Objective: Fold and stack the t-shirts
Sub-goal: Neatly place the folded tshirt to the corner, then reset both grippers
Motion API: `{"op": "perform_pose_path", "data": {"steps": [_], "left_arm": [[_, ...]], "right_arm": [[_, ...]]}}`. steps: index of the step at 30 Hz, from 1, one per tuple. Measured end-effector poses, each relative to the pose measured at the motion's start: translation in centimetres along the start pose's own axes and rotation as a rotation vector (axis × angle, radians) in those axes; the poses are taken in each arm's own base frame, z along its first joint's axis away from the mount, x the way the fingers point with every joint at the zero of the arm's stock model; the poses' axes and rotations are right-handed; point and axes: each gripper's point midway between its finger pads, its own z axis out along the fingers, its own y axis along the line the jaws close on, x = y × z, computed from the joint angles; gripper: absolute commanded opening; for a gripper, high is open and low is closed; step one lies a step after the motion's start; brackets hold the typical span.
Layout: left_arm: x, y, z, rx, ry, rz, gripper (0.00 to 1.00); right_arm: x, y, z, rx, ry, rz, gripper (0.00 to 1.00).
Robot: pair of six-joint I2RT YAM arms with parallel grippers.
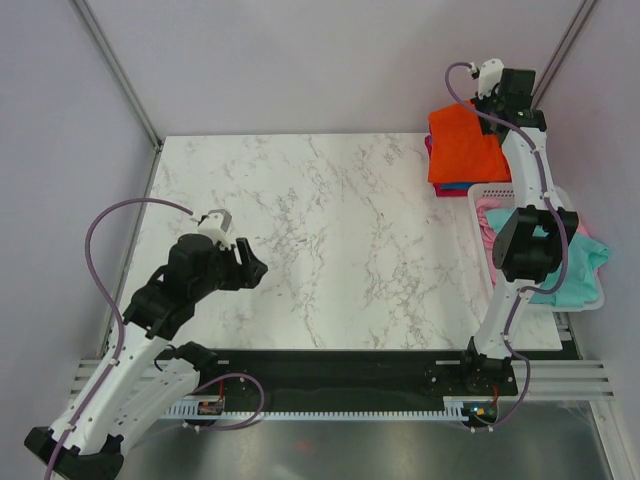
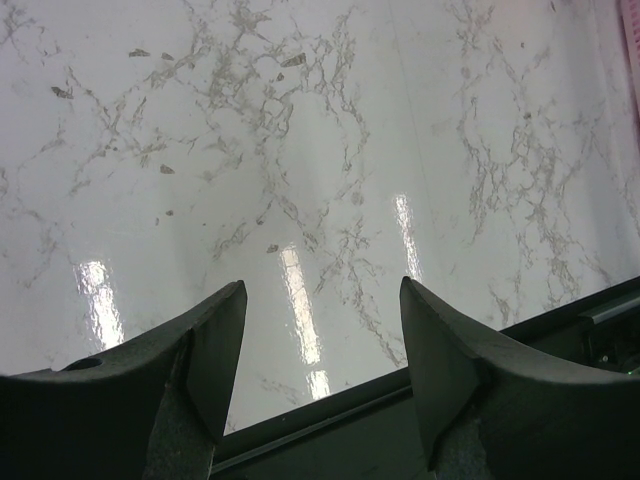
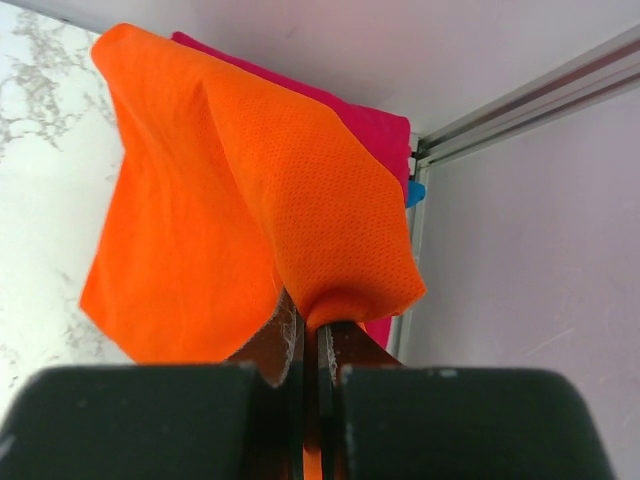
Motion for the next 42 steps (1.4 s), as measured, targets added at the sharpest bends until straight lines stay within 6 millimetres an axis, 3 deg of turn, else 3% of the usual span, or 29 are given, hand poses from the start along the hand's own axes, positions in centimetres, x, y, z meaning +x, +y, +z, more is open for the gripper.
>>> {"op": "perform_pose_path", "data": {"steps": [5, 12, 18, 20, 21, 22, 24, 25, 27, 32, 35, 38, 42], "left_arm": [[0.2, 0.1, 0.1, -0.001, 0.005, 0.001, 0.7], [0.3, 0.1, 0.1, -0.003, 0.008, 0.001, 0.7], [0.4, 0.2, 0.3, -0.007, 0.016, 0.001, 0.7], [0.4, 0.2, 0.4, -0.009, 0.018, 0.001, 0.7], [0.5, 0.2, 0.4, -0.01, 0.02, 0.001, 0.7], [0.5, 0.3, 0.4, -0.011, 0.021, 0.001, 0.7], [0.5, 0.3, 0.4, -0.011, 0.022, 0.001, 0.7], [0.5, 0.3, 0.4, -0.011, 0.022, 0.001, 0.7], [0.5, 0.3, 0.5, -0.012, 0.023, 0.001, 0.7], [0.5, 0.3, 0.4, -0.011, 0.02, 0.001, 0.7], [0.4, 0.3, 0.4, -0.012, 0.016, -0.001, 0.7], [0.2, 0.7, 0.3, -0.024, 0.007, -0.011, 0.7], [-0.2, 1.0, 0.0, -0.029, -0.014, -0.021, 0.7]], "right_arm": [[1.0, -1.6, 2.5, 0.031, -0.004, -0.016, 0.0], [3.6, -3.6, 7.9, 0.093, -0.012, -0.03, 0.03], [4.7, -4.7, 12.3, 0.154, -0.071, -0.041, 0.04], [5.0, -4.7, 14.0, 0.168, -0.095, -0.039, 0.11], [5.2, -4.6, 14.8, 0.173, -0.104, -0.038, 0.25], [5.6, -4.5, 15.5, 0.175, -0.111, -0.031, 0.52], [6.1, -4.3, 16.4, 0.181, -0.122, -0.021, 0.78], [6.1, -4.2, 16.7, 0.185, -0.13, -0.013, 0.84], [6.1, -4.6, 16.9, 0.213, -0.141, 0.002, 0.86], [4.7, -7.0, 15.9, 0.33, -0.186, 0.046, 0.96], [3.9, -8.9, 13.6, 0.429, -0.187, 0.078, 0.98], [1.4, -12.1, 9.2, 0.561, -0.218, 0.139, 0.98], [-3.9, -16.2, 0.6, 0.675, -0.35, 0.29, 0.98]]}}
